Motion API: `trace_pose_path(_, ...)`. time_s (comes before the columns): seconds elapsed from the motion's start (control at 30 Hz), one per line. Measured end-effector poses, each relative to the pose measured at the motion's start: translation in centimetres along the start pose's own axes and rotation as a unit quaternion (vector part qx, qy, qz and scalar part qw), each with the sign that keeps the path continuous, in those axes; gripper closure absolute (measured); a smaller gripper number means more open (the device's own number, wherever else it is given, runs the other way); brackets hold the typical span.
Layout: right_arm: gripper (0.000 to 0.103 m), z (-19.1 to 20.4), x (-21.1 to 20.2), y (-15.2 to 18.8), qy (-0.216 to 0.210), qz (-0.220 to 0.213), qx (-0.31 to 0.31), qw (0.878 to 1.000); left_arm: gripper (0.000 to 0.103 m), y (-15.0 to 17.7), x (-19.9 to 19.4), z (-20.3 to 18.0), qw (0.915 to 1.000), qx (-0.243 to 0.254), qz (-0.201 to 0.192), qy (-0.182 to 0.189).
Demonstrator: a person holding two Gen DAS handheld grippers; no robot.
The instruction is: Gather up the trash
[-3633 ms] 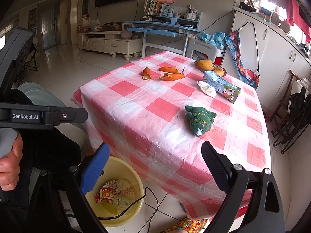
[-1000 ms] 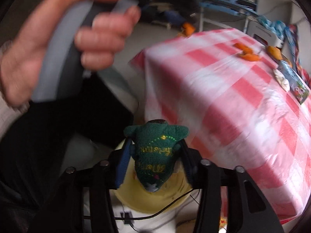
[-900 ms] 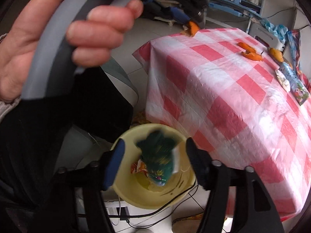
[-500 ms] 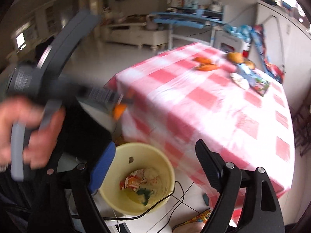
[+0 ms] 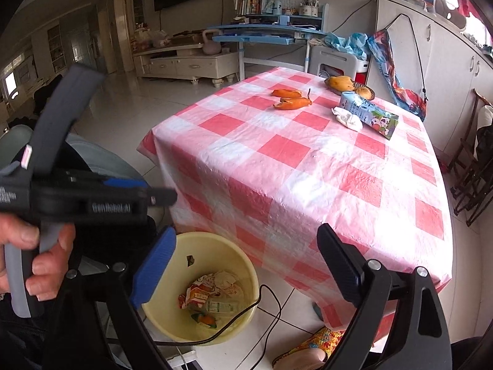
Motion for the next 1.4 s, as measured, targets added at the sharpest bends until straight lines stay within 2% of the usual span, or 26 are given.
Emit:
trace_pose_path(0.37, 0.014, 0.4, 0.5, 0.2, 0.003, 0.006, -0.013, 1.0, 0.047, -0.3, -0.5, 0.1, 0.9995, -0.015, -0.024, 0.013)
trace_pose_path(1.4, 0.014, 1.3, 0.9, 0.5, 0.007, 0.016, -0.035, 0.999, 0.042, -0.3, -0.6, 0.2, 0.9993, -0.018, -0.027, 0.016)
Point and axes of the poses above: each gripper's, at about its wrist camera, not at the fingertips, and x roughly the way its jaws point, z to its left, y to its underside, the point moved 3 cm from there along x, roughly the way its jaws point, and after that the axes turned 5 degrees about -x, right-handed, at the moved point
